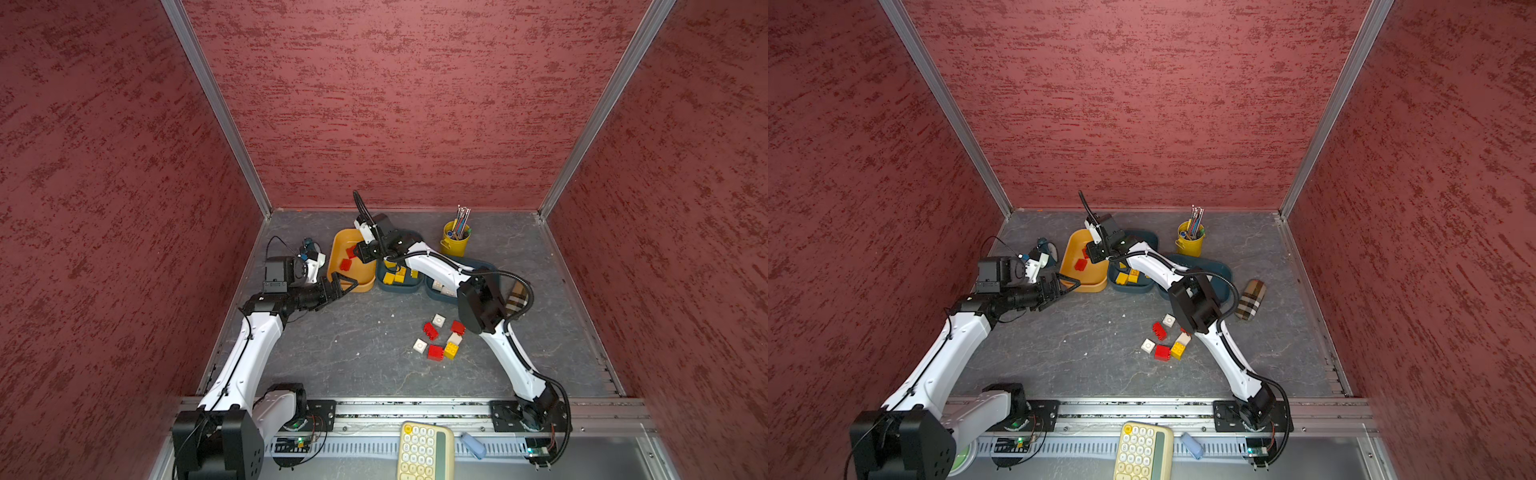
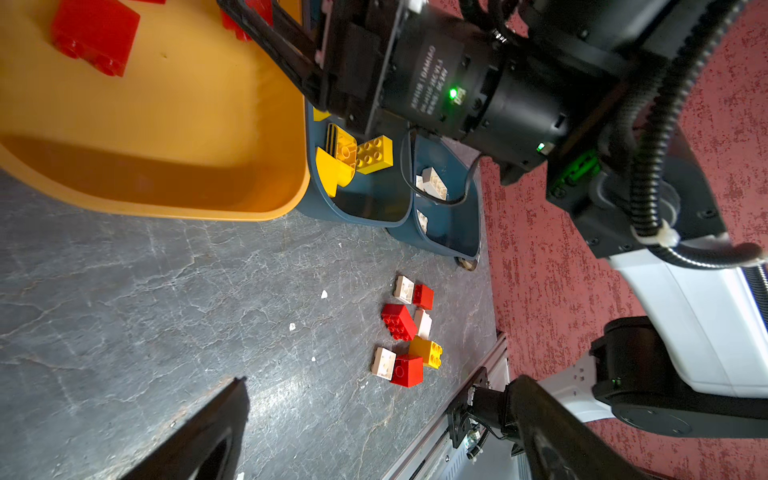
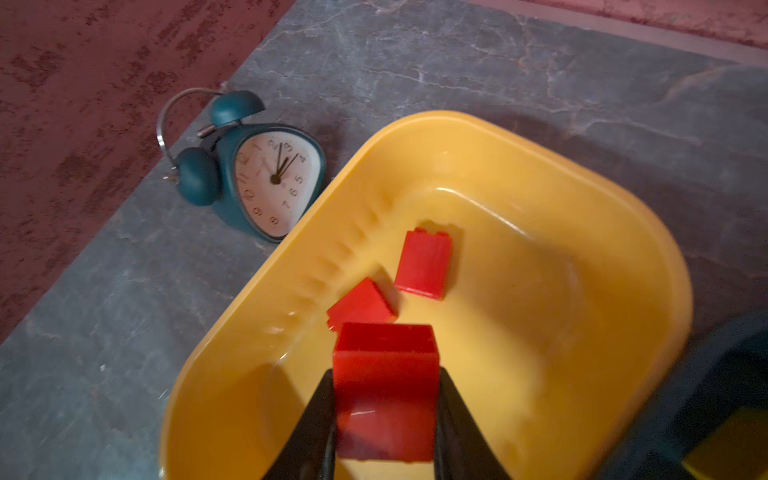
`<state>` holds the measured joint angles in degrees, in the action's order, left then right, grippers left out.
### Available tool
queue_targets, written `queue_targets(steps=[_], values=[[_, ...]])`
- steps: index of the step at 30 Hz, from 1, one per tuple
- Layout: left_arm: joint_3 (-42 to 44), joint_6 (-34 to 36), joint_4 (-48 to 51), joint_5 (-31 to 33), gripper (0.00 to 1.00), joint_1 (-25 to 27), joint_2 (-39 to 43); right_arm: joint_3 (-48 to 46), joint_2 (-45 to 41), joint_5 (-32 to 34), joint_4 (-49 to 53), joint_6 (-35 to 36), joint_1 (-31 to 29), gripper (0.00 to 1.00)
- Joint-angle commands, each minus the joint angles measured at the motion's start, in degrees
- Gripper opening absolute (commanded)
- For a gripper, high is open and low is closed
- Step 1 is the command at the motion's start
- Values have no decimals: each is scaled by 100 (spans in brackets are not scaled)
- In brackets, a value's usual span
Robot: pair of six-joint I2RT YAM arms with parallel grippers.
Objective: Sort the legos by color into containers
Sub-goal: 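Carry the red brick into the yellow tub and release it, then return the right gripper to the pile and grasp a red 2x4 brick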
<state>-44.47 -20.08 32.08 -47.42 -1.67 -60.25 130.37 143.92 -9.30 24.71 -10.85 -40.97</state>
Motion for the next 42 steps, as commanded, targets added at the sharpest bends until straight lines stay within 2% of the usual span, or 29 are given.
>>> queue_targets(steps=[1,3,7,10,13,16,23,26,29,35,42], values=[[-133,39,-159,58,100,-53,4,621,316,485,114,259,101,30],[-108,34,-206,66,99,-58,-36,850,522,654,56,318,137,37],[-70,-14,-291,23,99,-63,-103,1296,691,592,280,444,201,56],[-80,-14,-295,22,99,-61,-121,1197,453,432,468,571,203,64],[-79,-17,-300,22,99,-62,-123,611,-102,198,568,735,212,66],[-46,-53,-331,-2,99,-55,-113,-615,-968,-39,435,897,205,68],[26,-181,-502,-95,99,-15,-165,-3640,-3386,-122,450,1194,212,71],[29,-189,-525,-100,99,21,-211,-4675,-4205,81,690,1094,221,71],[26,-195,-527,-92,99,61,-282,-5534,-4869,191,871,641,218,71],[49,-269,-604,-38,99,164,-325,-6861,-5776,351,1141,-218,150,64],[-13,-295,-607,-9,99,230,-367,-7736,-5986,617,743,-637,-186,58]])
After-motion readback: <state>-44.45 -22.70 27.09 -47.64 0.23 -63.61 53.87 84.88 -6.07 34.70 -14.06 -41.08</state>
